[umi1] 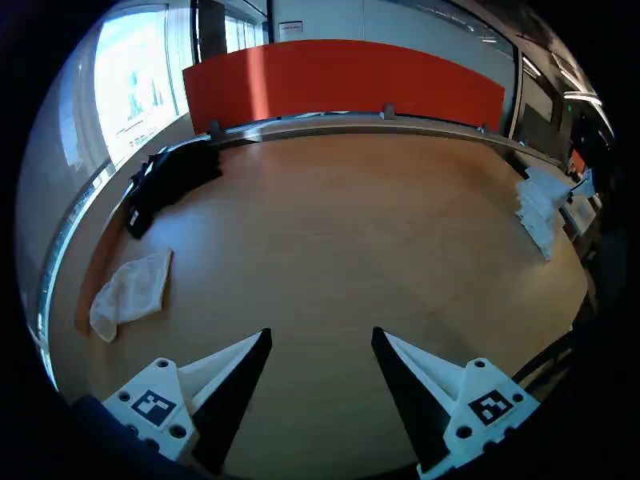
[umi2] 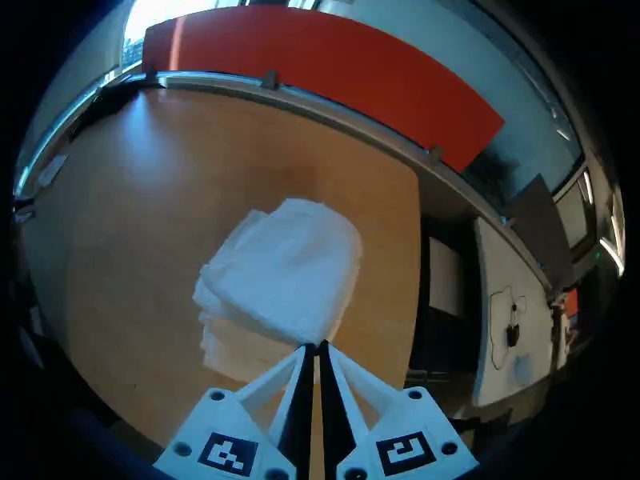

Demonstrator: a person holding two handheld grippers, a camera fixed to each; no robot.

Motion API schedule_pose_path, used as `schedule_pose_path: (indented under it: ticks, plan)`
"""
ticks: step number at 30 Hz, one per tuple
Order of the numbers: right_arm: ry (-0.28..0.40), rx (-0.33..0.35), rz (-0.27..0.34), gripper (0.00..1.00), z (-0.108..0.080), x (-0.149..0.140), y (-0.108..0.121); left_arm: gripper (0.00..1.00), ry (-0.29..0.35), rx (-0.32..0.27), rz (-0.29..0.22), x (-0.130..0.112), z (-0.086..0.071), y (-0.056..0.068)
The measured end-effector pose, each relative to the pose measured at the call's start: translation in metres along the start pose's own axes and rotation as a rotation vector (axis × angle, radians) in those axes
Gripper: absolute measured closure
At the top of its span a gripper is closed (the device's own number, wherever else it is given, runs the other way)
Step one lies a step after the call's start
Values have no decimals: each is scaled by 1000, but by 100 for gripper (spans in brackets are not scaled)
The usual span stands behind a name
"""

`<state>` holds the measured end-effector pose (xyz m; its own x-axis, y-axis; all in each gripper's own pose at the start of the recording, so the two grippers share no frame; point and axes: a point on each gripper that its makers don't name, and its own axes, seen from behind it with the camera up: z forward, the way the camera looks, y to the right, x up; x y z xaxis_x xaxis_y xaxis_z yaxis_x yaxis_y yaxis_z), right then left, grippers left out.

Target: Fold towel

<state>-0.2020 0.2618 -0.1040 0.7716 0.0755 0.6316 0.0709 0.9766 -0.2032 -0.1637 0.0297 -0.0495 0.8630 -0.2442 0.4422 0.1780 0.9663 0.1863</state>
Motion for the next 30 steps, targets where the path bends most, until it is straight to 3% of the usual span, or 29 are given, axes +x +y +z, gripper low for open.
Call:
schedule_pose_path:
  ticks: [17, 30]
  plan:
    - [-104, -23, 106, 95, 46, -46, 4, 7, -13, 27, 1, -12, -8, -9]
    - [-150, -41, 165, 95, 78, -63, -3, 8, -29, 41, -7, -18, -8, -12]
